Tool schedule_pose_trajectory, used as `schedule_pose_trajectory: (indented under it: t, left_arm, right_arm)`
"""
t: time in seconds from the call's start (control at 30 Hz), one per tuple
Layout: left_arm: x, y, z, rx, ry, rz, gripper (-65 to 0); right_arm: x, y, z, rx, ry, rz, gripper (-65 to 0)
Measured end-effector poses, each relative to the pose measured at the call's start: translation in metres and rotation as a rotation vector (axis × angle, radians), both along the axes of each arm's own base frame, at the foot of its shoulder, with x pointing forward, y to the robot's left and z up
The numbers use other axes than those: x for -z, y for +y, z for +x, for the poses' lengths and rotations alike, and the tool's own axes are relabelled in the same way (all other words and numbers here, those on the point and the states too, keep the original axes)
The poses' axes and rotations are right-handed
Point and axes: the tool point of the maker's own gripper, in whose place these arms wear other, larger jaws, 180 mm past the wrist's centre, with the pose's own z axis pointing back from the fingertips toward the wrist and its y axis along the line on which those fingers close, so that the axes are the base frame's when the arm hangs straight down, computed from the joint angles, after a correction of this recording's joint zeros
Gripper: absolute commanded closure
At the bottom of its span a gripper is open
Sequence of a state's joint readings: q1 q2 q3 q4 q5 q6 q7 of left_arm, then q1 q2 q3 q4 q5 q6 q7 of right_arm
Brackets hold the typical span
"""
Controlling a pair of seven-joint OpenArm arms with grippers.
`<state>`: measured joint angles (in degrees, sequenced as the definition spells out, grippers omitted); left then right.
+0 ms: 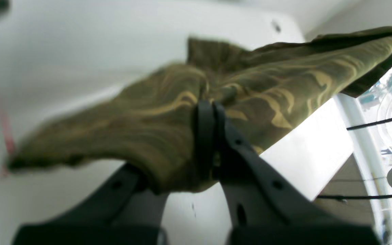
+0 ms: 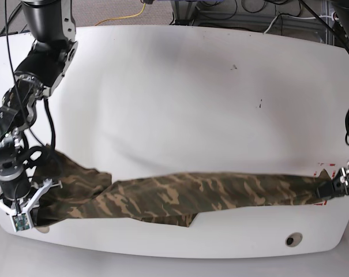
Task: Layout the t-shirt on the table in an organized manner, then fold the t-shirt properly
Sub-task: 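Swing the lifted shirt outward and lay it across the table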
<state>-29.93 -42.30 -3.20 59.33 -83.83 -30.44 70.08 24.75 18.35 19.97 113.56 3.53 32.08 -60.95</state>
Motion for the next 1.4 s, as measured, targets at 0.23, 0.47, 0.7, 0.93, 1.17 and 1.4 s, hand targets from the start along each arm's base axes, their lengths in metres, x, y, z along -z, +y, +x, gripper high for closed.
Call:
schedule_pose_trajectory:
  t: [0.23,0.47,0.7,0.93,1.17,1.4]
  left_arm:
    - [0.094,0.006,-0.074,-0.026,0.246,-0.008,0.0]
    - [0.109,0.002,-0.11,-0.009,0.274,0.007,0.0]
    - [0.134,0.004,-0.15,-0.009,0.369,0.017,0.0]
    - [0.159,0.008,-0.189,-0.005,0.48,0.033,0.0]
    - [0.166,0.013,-0.207,0.003,0.534,0.051,0.0]
    - [0.17,0.009,-0.223,0.061,0.604,0.067,-3.8]
  right_arm:
    - [0.078,0.007,-0.035,0.014,0.173,0.066,-0.3]
    - [0.111,0.003,-0.057,0.04,0.258,0.079,-0.3]
    - [0.129,0.004,-0.07,0.042,0.306,0.079,-0.2]
    - [0.167,-0.001,-0.103,0.067,0.418,0.089,-0.5]
    - [0.203,0.001,-0.142,0.119,0.513,0.161,-0.8]
    - [0.22,0.001,-0.163,0.146,0.572,0.176,-20.1]
